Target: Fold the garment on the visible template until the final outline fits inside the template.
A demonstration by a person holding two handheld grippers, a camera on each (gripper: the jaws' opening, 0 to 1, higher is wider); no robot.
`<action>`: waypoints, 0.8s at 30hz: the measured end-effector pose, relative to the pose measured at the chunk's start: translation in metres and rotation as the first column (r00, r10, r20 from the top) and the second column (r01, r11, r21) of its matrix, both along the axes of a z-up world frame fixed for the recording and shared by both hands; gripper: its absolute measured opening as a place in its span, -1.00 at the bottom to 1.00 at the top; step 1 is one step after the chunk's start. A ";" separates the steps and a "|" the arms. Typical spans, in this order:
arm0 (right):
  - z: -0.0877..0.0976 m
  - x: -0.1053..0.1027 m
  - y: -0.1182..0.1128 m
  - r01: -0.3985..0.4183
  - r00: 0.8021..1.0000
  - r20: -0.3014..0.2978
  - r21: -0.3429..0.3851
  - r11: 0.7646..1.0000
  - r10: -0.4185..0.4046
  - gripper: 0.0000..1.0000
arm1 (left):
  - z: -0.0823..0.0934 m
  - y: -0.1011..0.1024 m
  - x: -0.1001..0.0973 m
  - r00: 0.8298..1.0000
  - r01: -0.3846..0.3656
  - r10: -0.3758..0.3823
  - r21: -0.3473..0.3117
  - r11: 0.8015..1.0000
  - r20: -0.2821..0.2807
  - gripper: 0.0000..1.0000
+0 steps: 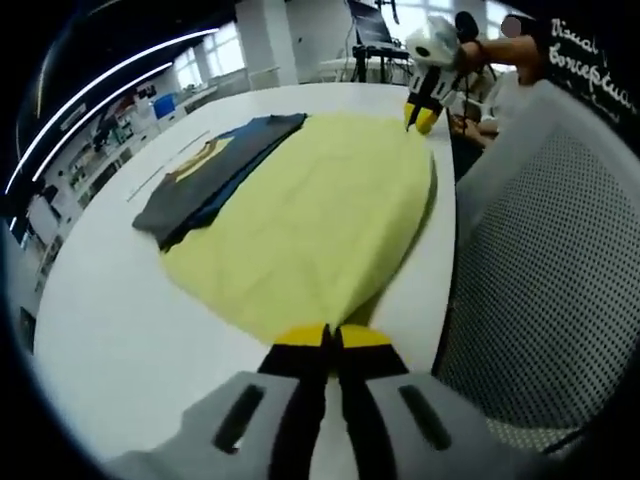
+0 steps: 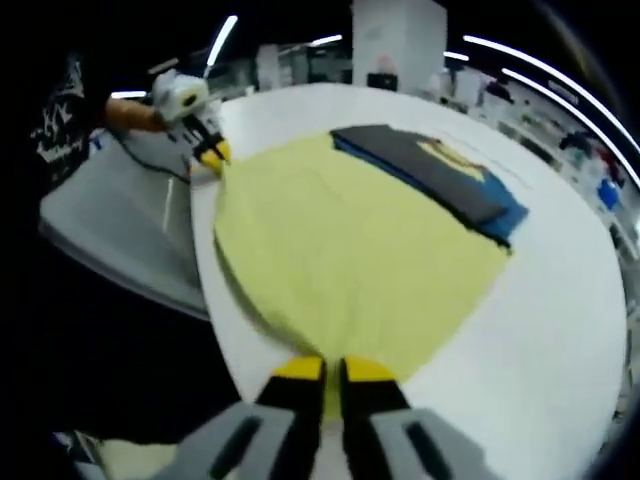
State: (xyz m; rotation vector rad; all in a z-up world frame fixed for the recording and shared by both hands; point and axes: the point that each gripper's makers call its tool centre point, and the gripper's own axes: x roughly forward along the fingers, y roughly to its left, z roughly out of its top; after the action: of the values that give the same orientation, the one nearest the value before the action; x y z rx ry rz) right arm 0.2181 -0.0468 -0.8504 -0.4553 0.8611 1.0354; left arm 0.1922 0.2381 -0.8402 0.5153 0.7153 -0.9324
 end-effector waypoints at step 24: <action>0.008 -0.045 0.003 0.069 0.985 -0.167 0.099 0.993 -0.052 -1.00 | 0.006 -0.002 -0.039 0.994 0.008 -0.011 -0.029 1.000 -0.110 -1.00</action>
State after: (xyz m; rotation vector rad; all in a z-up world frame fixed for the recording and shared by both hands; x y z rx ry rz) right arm 0.1734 -0.0441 -0.8422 -0.2563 0.9563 1.0667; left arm 0.1536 0.2360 -0.8340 0.4454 0.7984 -0.9838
